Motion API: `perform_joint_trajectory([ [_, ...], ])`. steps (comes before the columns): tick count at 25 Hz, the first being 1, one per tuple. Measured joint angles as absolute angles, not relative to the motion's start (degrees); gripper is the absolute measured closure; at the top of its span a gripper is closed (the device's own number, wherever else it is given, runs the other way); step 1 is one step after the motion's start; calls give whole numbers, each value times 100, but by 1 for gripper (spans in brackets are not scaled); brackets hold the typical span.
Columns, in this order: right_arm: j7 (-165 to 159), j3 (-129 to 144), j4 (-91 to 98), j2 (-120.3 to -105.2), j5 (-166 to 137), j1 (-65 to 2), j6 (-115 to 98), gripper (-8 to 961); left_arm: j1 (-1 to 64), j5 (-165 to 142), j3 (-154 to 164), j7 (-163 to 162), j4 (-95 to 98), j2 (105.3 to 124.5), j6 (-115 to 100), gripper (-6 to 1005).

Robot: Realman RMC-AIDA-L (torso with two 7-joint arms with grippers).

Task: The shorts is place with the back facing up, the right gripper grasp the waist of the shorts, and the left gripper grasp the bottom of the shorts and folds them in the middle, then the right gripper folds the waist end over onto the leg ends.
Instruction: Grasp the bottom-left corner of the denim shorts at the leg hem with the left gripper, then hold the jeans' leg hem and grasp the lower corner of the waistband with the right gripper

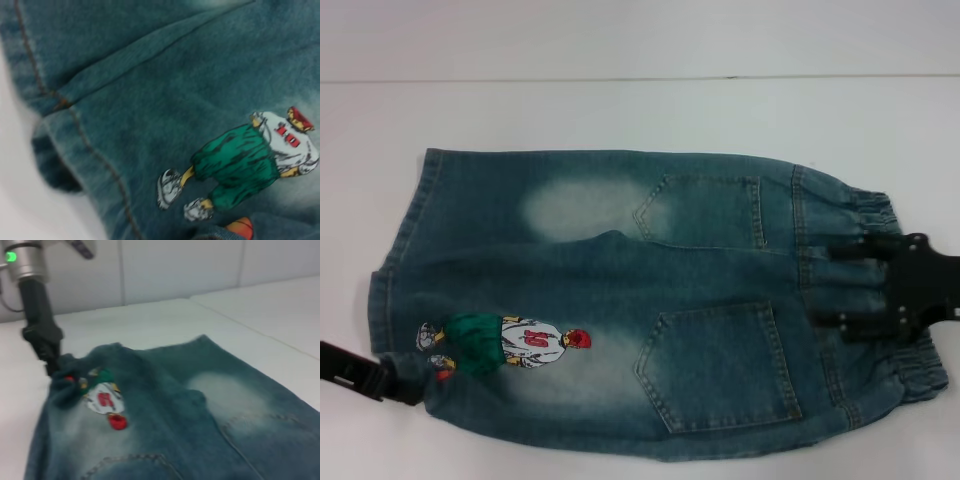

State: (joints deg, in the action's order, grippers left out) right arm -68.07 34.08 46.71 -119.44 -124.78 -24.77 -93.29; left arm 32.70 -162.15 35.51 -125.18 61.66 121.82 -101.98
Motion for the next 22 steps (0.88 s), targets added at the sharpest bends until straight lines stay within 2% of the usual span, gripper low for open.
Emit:
perform_joint_trajectory([
  [6, -8151, 3422, 5654, -11887, -13357, -2394, -9377, 42, 3372, -16215, 3781, -12558, 6140, 12180, -10193, 990],
  [14, -9198, 3396, 6517, -11802, -15071, -2684, -10318, 42, 3388, -16215, 3903, -12547, 6138, 12181, -10162, 991],
  [22, -9398, 3479, 6434, -11857, -15912, -2863, -10379, 42, 3349, -16216, 3902, -12558, 6140, 12200, -10155, 991],
])
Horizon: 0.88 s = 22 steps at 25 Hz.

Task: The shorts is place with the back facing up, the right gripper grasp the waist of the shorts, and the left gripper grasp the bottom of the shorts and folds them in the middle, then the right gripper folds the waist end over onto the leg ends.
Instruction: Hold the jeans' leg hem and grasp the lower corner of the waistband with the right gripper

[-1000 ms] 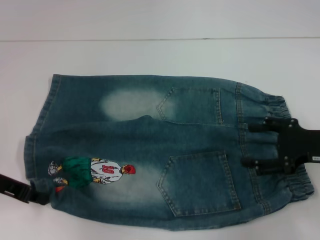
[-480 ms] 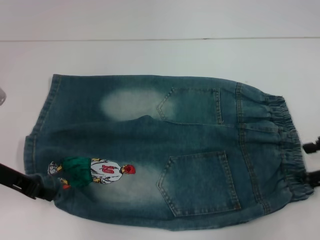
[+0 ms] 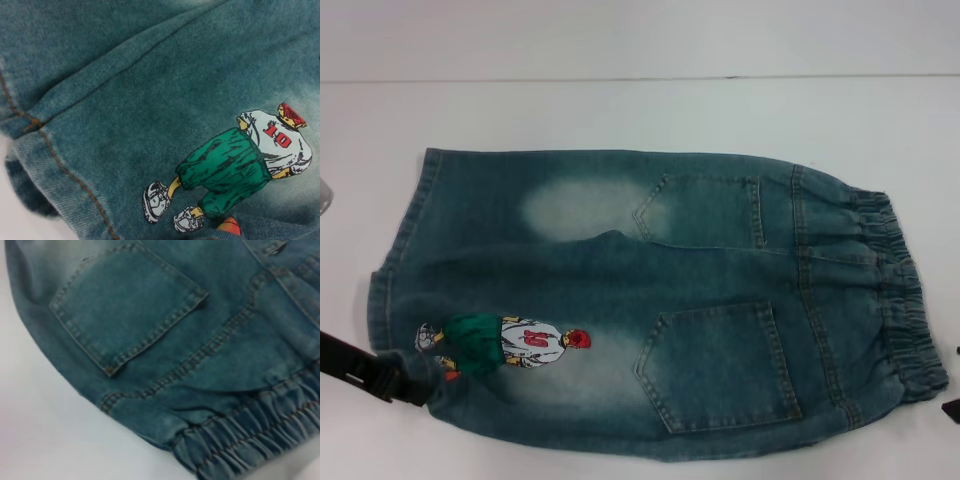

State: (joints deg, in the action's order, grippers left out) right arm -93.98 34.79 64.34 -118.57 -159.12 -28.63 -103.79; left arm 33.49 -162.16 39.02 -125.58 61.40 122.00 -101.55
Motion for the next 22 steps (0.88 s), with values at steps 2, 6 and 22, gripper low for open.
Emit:
perform_joint_trajectory([
  [2, -9315, 3482, 6349, -11868, -15891, -2863, -10379, 42, 3344, -16216, 3902, -12557, 6141, 12206, -10155, 991],
  [6, -9154, 3480, 6200, -11895, -15866, -2870, -10379, 42, 3337, -16216, 3902, -12560, 6143, 12209, -10165, 990],
  [22, -8724, 3443, 5875, -11911, -15453, -2861, -10347, 107, 3322, -16216, 3902, -12546, 6144, 12208, -10151, 990],
])
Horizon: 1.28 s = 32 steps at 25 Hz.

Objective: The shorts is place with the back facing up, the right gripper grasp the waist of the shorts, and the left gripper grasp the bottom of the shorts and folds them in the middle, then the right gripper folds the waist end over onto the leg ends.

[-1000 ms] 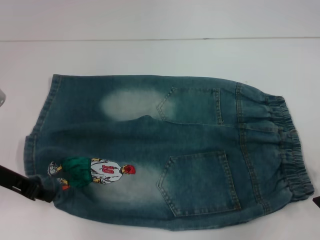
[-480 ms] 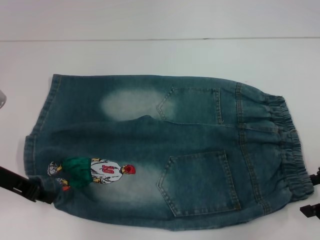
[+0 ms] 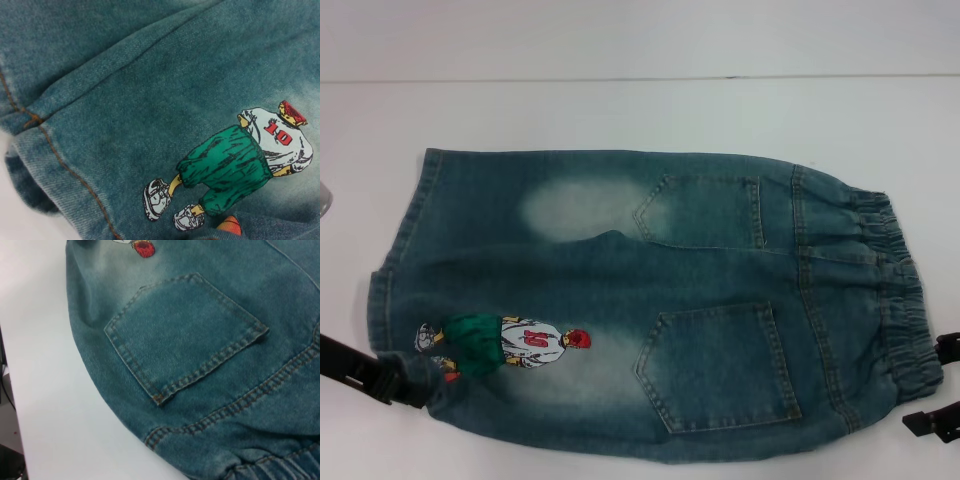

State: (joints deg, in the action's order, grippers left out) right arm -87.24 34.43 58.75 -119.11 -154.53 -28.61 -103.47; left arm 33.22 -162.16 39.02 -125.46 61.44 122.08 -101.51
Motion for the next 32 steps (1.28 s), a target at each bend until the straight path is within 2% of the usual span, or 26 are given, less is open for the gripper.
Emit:
perform_joint_trajectory([
  [4, -8417, 3423, 5876, -11950, -15450, -2816, -10295, 134, 3315, -16216, 3902, -12544, 6144, 12208, -10150, 990],
  [15, -8296, 3375, 5864, -11963, -15363, -2765, -10194, 368, 3341, -16216, 3902, -12546, 6144, 12200, -10156, 990],
  [26, -8091, 3259, 5877, -11937, -15052, -2641, -10122, 822, 3322, -16177, 3891, -12530, 6144, 12227, -10150, 991],
  [32, -7870, 3137, 5866, -11922, -14753, -2575, -10154, 898, 3343, -16147, 3836, -12530, 6194, 12235, -10121, 991],
])
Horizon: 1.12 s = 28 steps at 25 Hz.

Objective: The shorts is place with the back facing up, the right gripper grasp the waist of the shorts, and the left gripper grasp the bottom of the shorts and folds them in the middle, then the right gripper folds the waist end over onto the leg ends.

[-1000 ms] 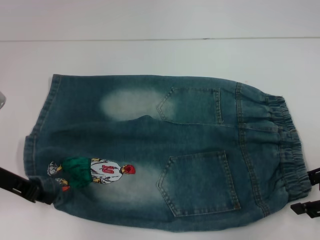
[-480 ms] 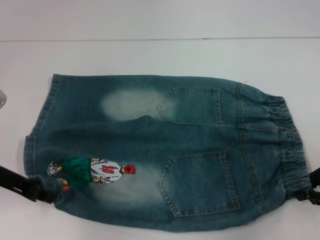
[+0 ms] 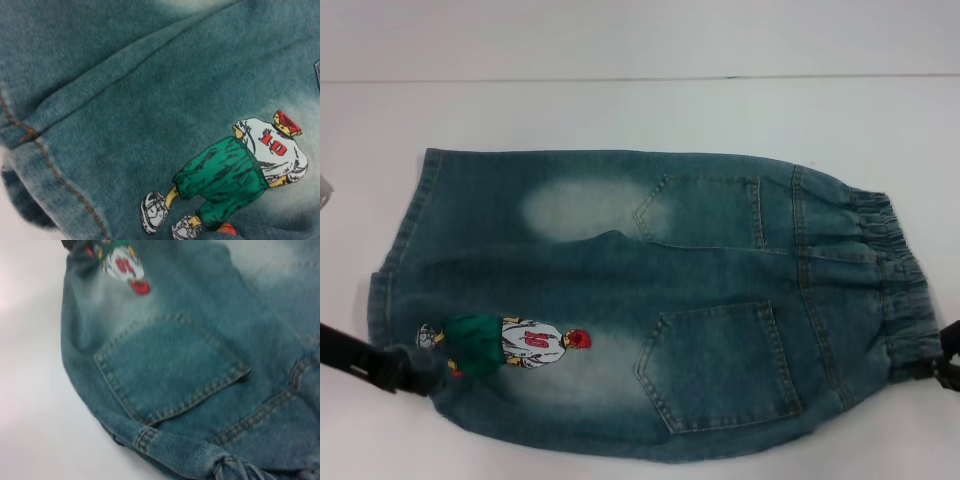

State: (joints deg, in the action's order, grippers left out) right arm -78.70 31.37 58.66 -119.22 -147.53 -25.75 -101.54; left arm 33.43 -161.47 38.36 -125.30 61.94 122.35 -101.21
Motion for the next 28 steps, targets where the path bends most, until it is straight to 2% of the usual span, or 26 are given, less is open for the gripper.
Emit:
perform_joint_trajectory([
  [11, -7841, 2632, 5951, -11885, -13404, -2497, -9907, 890, 3360, -15444, 3630, -12493, 6361, 12124, -9498, 991],
  [28, -8118, 2589, 5464, -11930, -12521, -2890, -7856, 877, 3473, -14944, 3662, -12500, 6357, 12177, -7627, 991],
])
